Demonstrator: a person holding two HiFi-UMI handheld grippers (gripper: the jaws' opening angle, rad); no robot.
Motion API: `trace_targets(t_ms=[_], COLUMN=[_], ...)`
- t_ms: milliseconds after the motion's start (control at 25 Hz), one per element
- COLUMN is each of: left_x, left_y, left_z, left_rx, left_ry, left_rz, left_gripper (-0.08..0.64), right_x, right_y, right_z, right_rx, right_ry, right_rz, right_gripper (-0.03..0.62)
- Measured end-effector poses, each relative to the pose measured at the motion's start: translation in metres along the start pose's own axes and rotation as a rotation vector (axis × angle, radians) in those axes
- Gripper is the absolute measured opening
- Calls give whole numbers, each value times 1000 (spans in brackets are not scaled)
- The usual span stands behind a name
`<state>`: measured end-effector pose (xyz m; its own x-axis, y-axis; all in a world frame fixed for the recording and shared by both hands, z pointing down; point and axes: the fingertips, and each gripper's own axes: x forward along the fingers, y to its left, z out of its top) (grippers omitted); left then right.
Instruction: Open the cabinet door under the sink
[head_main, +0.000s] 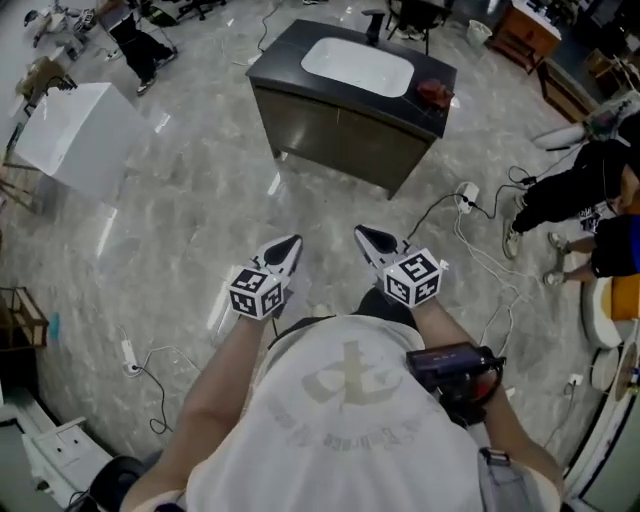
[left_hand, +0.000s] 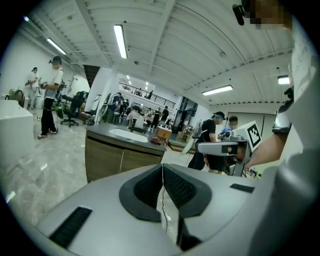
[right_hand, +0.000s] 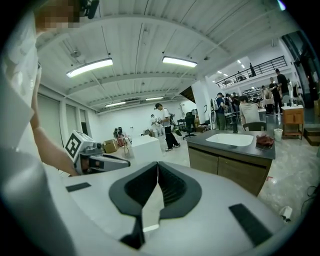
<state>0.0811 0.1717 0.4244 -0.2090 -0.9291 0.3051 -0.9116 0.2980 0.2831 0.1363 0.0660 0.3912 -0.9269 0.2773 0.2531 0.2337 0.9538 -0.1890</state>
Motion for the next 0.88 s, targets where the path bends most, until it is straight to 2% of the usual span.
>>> trace_targets(t_ms=[360,600,880], left_x=[-6,-19,23], left_y=[9,18,65], left_z=[10,14,19], left_rx=[11,2,-35], left_ry=[-5,-11,7], left_rz=[38,79,115], left_gripper=[14,14,14], right_x=[15,29,88], right_y=[-7,5,-41], right_z=[12,21,13], right_rx=[-8,-5,25], right_ry=[-4,-7,39], right_rz=[12,50,100], right_gripper=[14,14,14])
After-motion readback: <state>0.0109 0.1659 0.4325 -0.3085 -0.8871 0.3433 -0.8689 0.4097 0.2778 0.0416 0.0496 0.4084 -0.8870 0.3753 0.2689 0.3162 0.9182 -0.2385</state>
